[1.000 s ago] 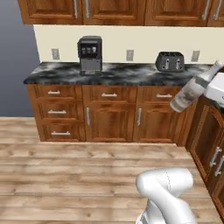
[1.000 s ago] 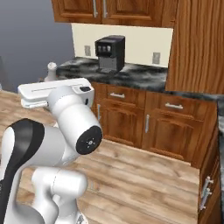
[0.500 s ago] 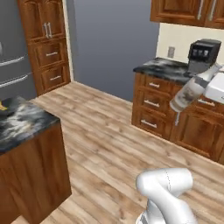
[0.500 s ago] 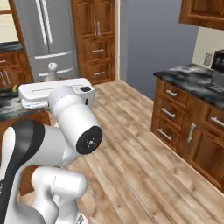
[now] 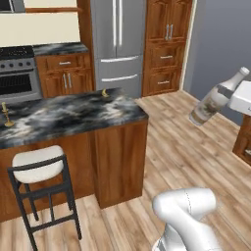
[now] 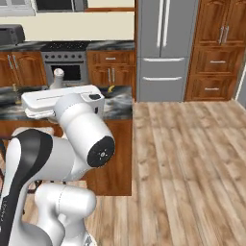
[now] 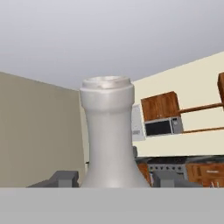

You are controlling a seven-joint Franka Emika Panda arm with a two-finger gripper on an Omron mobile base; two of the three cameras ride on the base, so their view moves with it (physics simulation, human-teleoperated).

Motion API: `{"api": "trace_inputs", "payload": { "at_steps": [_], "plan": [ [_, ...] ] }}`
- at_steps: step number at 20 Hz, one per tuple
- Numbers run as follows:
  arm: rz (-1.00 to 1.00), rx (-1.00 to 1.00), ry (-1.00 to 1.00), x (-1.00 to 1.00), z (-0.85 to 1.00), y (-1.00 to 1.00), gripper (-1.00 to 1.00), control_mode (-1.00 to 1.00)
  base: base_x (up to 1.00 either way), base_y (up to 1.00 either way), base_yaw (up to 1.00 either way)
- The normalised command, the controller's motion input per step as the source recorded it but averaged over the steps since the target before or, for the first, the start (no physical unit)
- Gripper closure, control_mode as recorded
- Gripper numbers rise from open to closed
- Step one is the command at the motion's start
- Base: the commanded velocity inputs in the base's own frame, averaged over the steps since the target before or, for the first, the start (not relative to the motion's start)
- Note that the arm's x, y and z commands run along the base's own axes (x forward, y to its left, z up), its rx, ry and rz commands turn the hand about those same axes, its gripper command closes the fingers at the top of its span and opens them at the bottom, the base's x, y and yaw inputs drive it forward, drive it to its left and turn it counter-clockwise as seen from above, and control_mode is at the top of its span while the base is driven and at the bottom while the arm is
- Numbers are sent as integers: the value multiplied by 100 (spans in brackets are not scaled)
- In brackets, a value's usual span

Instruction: Open the cabinet directly in front. Then move the liquor and the mug to the dining counter with the candle on it.

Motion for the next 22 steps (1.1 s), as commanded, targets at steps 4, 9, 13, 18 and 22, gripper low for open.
{"api": "trace_inputs", "payload": {
  "at_steps": [4,9,13,18,22],
  "plan": [
    [0,0,0,0,0,0,100,100,-17,2,38],
    [0,0,0,0,0,0,100,100,4,10,3],
    [0,0,0,0,0,0,100,100,86,6,5],
    [0,0,0,0,0,0,100,100,92,0,8],
    [0,0,0,0,0,0,100,100,59,-17,25]
  ]
}}
